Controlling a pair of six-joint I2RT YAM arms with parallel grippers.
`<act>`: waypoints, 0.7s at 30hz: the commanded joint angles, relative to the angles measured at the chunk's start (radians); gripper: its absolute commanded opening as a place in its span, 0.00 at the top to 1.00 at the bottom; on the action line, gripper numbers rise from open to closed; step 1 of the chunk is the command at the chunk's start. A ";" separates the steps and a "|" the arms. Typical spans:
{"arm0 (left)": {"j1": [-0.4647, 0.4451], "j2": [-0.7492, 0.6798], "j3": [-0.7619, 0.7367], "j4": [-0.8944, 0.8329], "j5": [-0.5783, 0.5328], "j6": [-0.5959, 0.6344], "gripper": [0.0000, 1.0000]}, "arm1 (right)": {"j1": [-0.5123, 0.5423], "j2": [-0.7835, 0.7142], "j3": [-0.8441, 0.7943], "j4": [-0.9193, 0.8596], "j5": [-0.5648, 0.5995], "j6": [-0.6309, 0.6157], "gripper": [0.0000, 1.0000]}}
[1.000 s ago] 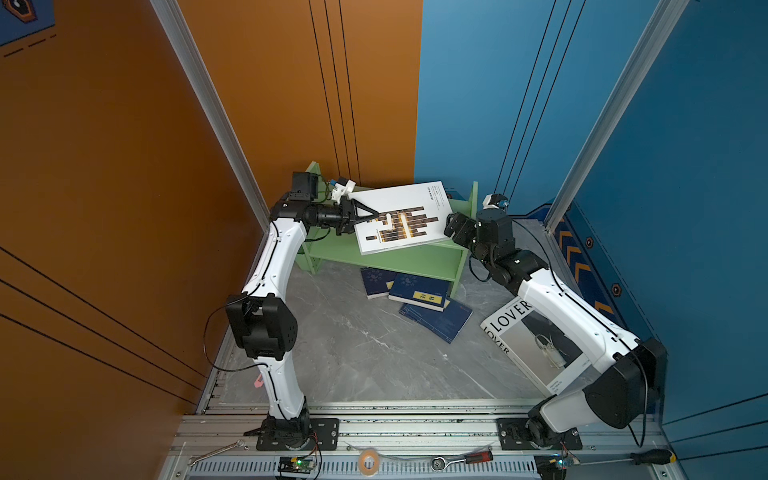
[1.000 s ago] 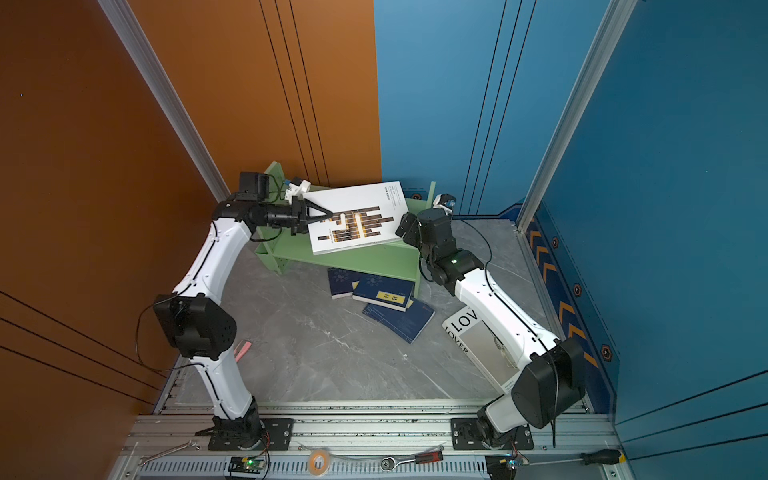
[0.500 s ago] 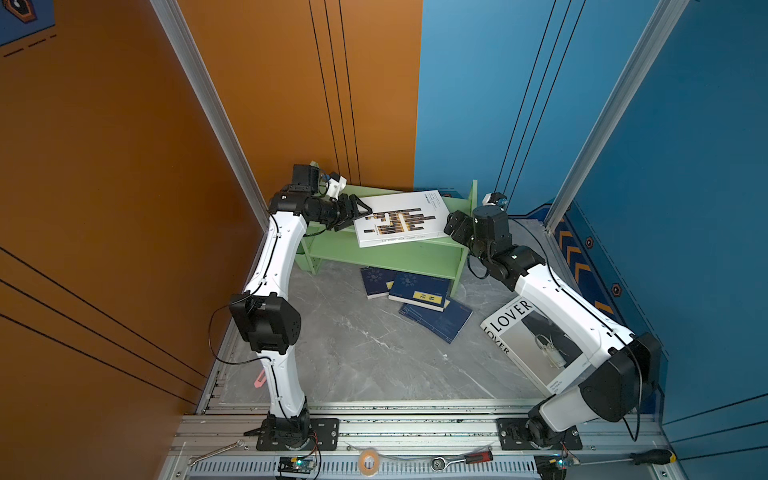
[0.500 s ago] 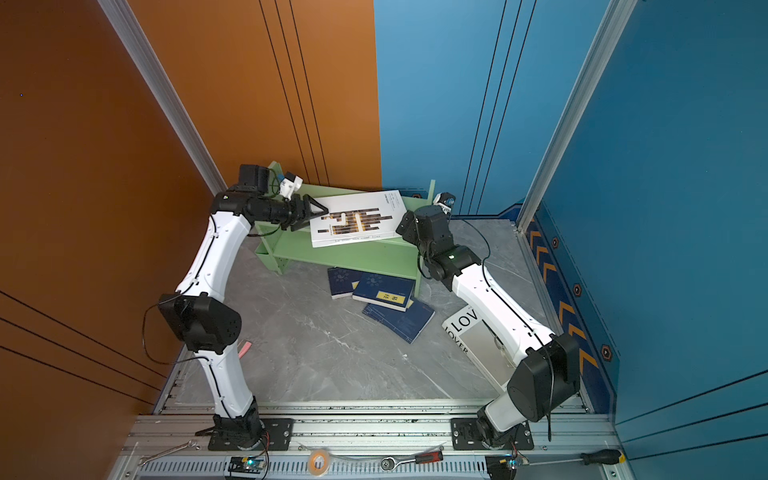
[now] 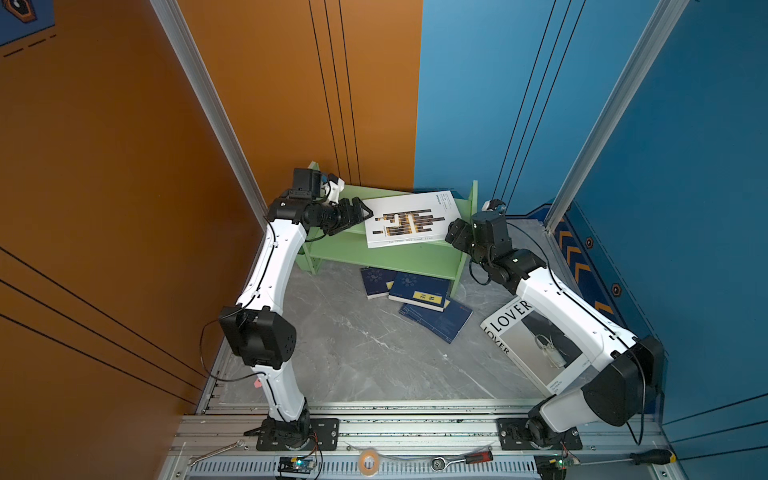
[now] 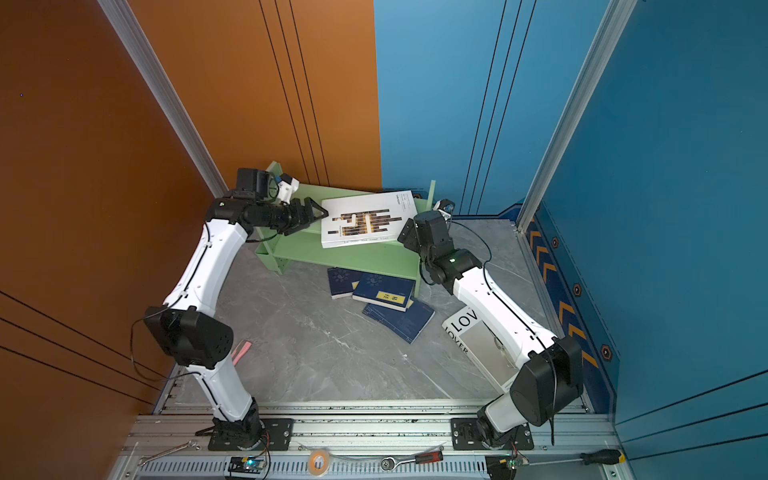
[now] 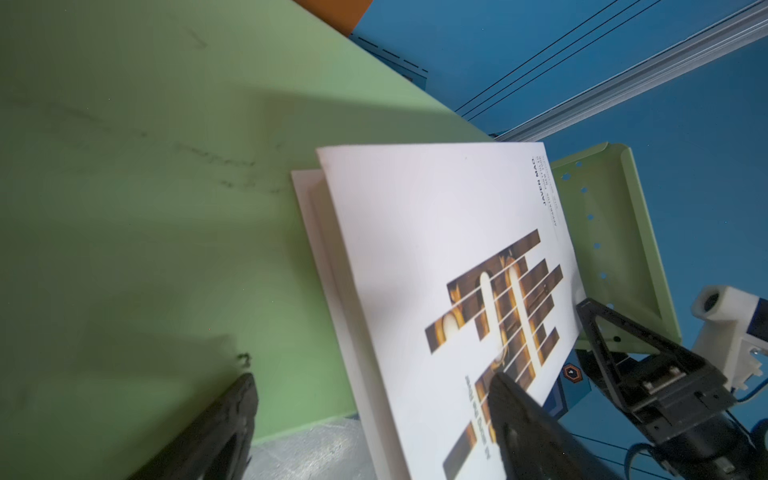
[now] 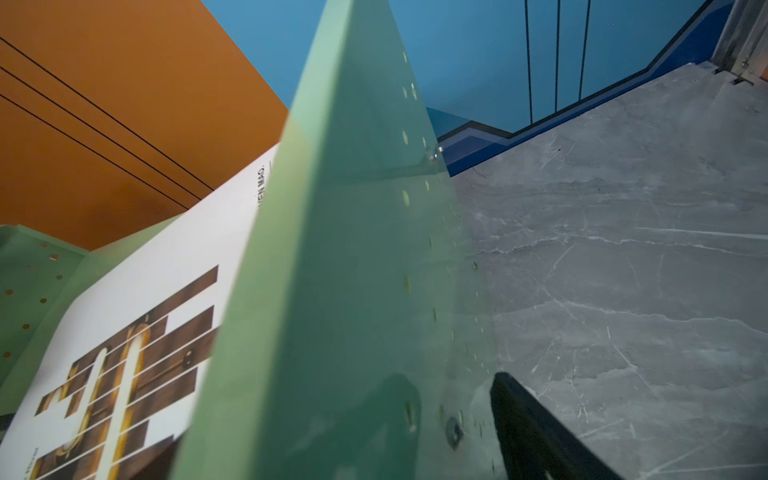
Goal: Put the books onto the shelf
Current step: 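Lower the portfolio onto the green shelf top, both grippers holding its edges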
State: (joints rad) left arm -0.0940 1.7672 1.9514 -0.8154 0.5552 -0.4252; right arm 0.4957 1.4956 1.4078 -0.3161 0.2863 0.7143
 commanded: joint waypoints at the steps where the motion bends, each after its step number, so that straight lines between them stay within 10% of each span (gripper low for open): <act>1: 0.036 -0.128 -0.169 0.183 0.020 -0.109 0.07 | 0.003 -0.051 -0.020 -0.043 0.017 0.001 0.12; 10: 0.038 -0.289 -0.594 0.677 0.282 -0.510 0.08 | 0.003 -0.115 -0.040 -0.034 0.003 -0.015 0.12; 21: -0.011 -0.257 -0.677 0.938 0.335 -0.735 0.12 | 0.003 -0.165 -0.088 -0.007 0.002 0.011 0.11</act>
State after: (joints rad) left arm -0.0837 1.5070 1.2789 -0.0017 0.8413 -1.0828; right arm 0.4957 1.3556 1.3399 -0.3298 0.2855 0.7143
